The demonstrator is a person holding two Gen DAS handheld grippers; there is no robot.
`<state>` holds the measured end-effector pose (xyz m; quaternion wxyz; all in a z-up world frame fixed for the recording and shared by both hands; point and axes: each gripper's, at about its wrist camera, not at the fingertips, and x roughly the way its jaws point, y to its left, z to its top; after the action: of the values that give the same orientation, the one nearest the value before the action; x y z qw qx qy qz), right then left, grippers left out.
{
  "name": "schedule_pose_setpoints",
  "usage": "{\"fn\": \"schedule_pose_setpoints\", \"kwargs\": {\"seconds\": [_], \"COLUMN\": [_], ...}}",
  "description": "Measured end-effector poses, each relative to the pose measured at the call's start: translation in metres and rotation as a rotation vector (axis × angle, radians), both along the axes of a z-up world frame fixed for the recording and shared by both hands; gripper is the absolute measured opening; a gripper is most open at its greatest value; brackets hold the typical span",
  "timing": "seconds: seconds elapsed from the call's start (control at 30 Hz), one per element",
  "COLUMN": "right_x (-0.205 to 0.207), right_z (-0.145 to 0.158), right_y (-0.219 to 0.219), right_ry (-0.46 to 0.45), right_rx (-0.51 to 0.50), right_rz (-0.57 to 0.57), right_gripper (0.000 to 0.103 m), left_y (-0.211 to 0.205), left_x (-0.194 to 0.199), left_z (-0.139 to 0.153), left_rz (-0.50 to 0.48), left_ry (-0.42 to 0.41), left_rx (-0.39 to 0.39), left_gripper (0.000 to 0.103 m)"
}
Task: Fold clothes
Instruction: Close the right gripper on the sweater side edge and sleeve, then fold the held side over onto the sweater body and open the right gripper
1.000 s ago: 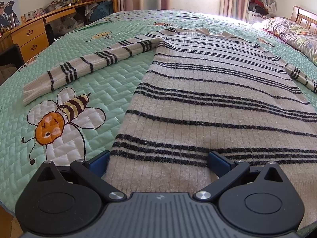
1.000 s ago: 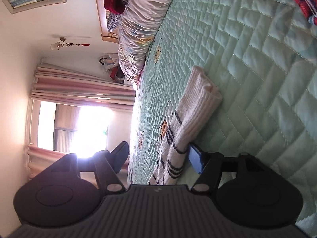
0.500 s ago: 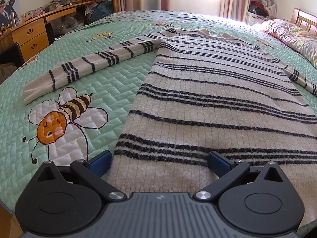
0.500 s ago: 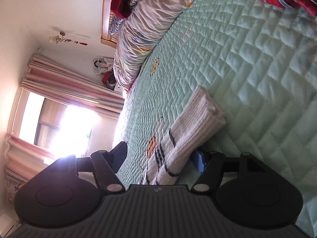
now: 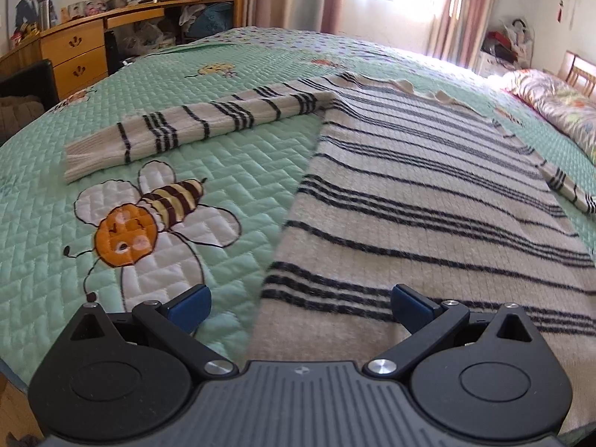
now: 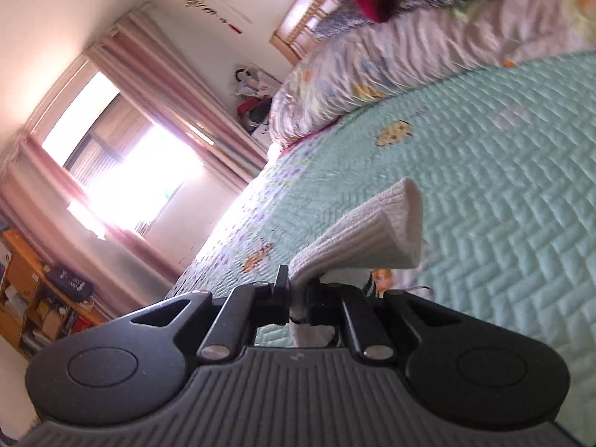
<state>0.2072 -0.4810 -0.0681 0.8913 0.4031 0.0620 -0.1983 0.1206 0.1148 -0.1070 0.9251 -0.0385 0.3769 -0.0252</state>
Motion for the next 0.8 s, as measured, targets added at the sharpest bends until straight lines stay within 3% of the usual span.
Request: {"fn": "schedule_pose_setpoints", "kwargs": {"seconds": [0.17, 0.27, 0.4, 0.5, 0.67, 0.8], "right_x": [0.075, 0.129, 0.182, 0.197, 0.195, 0.191], "right_z": [0.053, 0.063, 0.039, -0.002, -0.053, -0.055], "right_y": [0.087, 0.157, 0.258, 0.33, 0.386, 0.408], "right_ry": [0.026, 0.07, 0.173, 0.3, 0.459, 0.501], "right_rx": [-0.227, -0.363, -0.522, -0.669, -0.85, -0.984], "right_rz": [0.15, 0.306, 0.544, 0.675, 0.698, 0.679], "right_gripper": [0.009, 0.009, 0.008, 0.008, 0.009, 0.011], "left_y": [0.024, 0.042, 0.059, 0.064, 0.065, 0.066], "left_x": [0.0, -0.001, 0.0, 0.001, -0.001, -0.001], "left_z": [-0.002, -0.005, -0.007, -0.007, -0.006, -0.009], "left_rz": [0.027, 0.048, 0.058, 0.05, 0.03, 0.037], "left_ry": [-0.01, -0.013, -0.019, -0.018, -0.025, -0.028], "left_rx": [-0.042, -0.071, -0.104, -0.119, -0.142, -0.155], "left_gripper": [0.102, 0.102, 0.102, 0.102, 0.102, 0.102]}}
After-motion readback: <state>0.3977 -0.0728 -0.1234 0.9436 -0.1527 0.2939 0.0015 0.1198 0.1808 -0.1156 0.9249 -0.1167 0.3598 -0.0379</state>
